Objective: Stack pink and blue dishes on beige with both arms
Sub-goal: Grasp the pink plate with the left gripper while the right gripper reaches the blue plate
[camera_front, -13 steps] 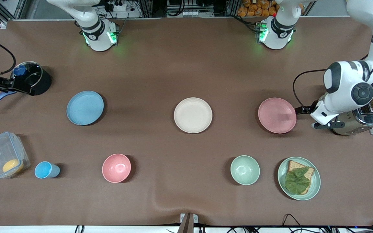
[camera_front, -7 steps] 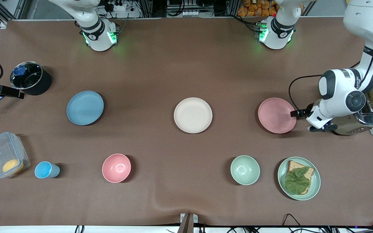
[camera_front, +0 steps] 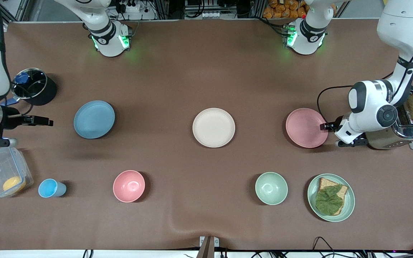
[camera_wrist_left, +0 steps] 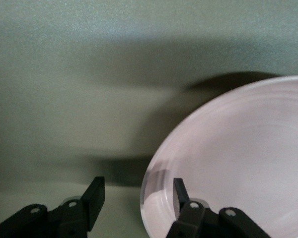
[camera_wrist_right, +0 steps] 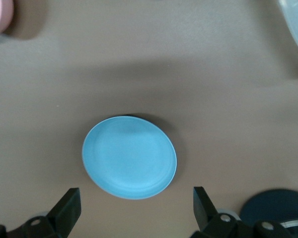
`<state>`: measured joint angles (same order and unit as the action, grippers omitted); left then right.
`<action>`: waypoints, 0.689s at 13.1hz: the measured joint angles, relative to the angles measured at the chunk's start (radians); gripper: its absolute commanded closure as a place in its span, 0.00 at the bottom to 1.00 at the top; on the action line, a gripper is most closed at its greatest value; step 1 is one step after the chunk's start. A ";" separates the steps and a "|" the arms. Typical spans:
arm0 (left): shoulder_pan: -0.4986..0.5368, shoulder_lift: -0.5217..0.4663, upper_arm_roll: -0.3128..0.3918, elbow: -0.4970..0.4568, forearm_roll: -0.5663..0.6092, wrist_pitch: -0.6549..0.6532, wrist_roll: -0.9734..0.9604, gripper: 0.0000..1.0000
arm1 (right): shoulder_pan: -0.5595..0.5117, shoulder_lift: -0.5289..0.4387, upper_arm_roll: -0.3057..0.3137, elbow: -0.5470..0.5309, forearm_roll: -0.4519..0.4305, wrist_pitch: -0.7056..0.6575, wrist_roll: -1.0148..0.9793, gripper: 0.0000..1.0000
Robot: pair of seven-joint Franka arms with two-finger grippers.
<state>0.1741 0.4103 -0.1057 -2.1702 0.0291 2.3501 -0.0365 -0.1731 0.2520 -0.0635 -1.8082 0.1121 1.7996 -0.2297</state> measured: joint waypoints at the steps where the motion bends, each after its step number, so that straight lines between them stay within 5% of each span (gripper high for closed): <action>1: 0.000 0.001 -0.001 0.000 -0.007 0.001 0.000 0.90 | -0.013 0.000 -0.001 -0.044 0.005 0.040 -0.036 0.00; 2: 0.000 0.002 -0.001 0.001 -0.023 0.001 0.000 1.00 | -0.028 0.001 -0.001 -0.084 0.010 0.074 -0.072 0.00; 9: 0.001 -0.014 -0.012 0.018 -0.109 -0.009 0.013 1.00 | -0.156 0.080 -0.003 -0.276 0.103 0.269 -0.359 0.00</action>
<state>0.1752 0.3960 -0.1177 -2.1523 -0.0798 2.3413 -0.0231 -0.3291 0.3319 -0.0668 -2.0839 0.2147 2.0688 -0.5886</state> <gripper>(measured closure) 0.925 0.000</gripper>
